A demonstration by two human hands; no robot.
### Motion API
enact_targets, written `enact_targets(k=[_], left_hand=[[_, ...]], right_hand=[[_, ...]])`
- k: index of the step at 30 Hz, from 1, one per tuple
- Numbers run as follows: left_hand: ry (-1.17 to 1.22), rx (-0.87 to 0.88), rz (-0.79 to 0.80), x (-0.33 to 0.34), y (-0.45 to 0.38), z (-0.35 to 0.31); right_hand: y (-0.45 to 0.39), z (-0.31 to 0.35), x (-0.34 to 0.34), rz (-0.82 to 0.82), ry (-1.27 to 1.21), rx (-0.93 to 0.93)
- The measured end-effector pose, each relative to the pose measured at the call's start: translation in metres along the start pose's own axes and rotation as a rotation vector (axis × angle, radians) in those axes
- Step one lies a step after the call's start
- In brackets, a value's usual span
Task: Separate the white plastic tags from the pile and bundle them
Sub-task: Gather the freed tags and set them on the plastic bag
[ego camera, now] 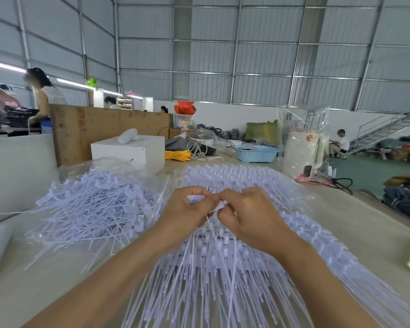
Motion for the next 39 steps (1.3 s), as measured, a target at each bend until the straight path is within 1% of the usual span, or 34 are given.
enact_targets(k=[2, 5, 7, 8, 9, 11, 12, 13, 14, 15, 16, 18, 19, 21, 23, 24, 26, 28, 31, 34, 36, 39], left_hand=[[-0.019, 0.003, 0.084, -0.002, 0.0, 0.001], [-0.021, -0.014, 0.245, -0.005, 0.001, 0.002], [0.083, -0.035, 0.337, -0.009, 0.0, -0.001], [0.165, -0.038, 0.361, -0.012, -0.001, -0.003], [0.232, -0.037, 0.358, -0.014, -0.003, -0.005], [0.268, -0.041, 0.274, -0.016, -0.007, -0.004], [0.264, -0.048, 0.221, -0.015, -0.007, -0.002], [0.27, -0.06, 0.173, -0.013, -0.007, -0.001], [0.291, -0.074, 0.134, -0.01, -0.007, 0.001], [0.32, -0.088, 0.102, -0.007, -0.007, 0.003], [0.349, -0.099, 0.075, -0.003, -0.009, 0.004], [0.403, -0.108, 0.034, 0.005, -0.01, 0.002], [0.419, -0.113, 0.016, 0.01, -0.01, 0.001], [0.4, -0.128, -0.016, 0.021, -0.008, -0.003], [0.388, -0.144, -0.028, 0.03, -0.005, -0.004], [0.392, -0.155, -0.025, 0.033, -0.004, -0.005], [0.395, -0.172, -0.001, 0.038, -0.004, -0.008], [0.379, -0.162, 0.065, 0.04, -0.007, -0.012], [0.379, -0.148, 0.166, 0.044, -0.01, -0.02], [0.445, -0.175, 0.198, 0.046, -0.015, -0.026], [0.46, -0.19, 0.217, 0.044, -0.02, -0.029], [0.466, -0.23, 0.265, 0.039, -0.024, -0.031]], right_hand=[[-0.001, -0.004, -0.004, 0.074, -0.17, 0.01], [0.002, -0.012, -0.01, 0.231, -0.481, 0.043], [0.007, -0.017, -0.013, 0.308, -0.708, 0.049], [0.009, -0.02, -0.016, 0.291, -0.827, 0.067], [0.009, -0.025, -0.019, 0.224, -0.98, 0.117], [0.007, -0.039, -0.025, 0.007, -1.404, 0.304], [0.006, -0.044, -0.028, -0.104, -1.601, 0.352], [0.005, -0.046, -0.029, -0.2, -1.743, 0.365], [0.003, -0.044, -0.028, -0.258, -1.819, 0.363], [0.001, -0.039, -0.027, -0.261, -1.825, 0.354], [-0.001, -0.032, -0.022, -0.237, -1.736, 0.36], [-0.004, -0.014, -0.007, -0.22, -1.357, 0.378], [-0.004, -0.005, 0.001, -0.251, -1.178, 0.37], [-0.004, 0.013, 0.016, -0.366, -0.943, 0.35], [-0.003, 0.019, 0.027, -0.488, -0.757, 0.328], [-0.002, 0.019, 0.03, -0.525, -0.718, 0.321], [-0.001, 0.015, 0.03, -0.562, -0.672, 0.327], [-0.002, 0.01, 0.026, -0.587, -0.619, 0.312], [-0.002, 0.008, 0.018, -0.605, -0.649, 0.304], [-0.003, 0.004, 0.014, -0.574, -0.694, 0.302], [-0.007, 0.001, 0.015, -0.517, -0.803, 0.36], [-0.011, -0.001, 0.014, -0.409, -1.043, 0.431]])
Point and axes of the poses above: each hand's wrist, its own y-axis away from the middle knuckle, its own x-axis out of the palm, z = x × y, the point moved 1 cm from there along -y, towards the middle knuckle, and after that the axes turned 1 degree about y, right-handed, at the moved point
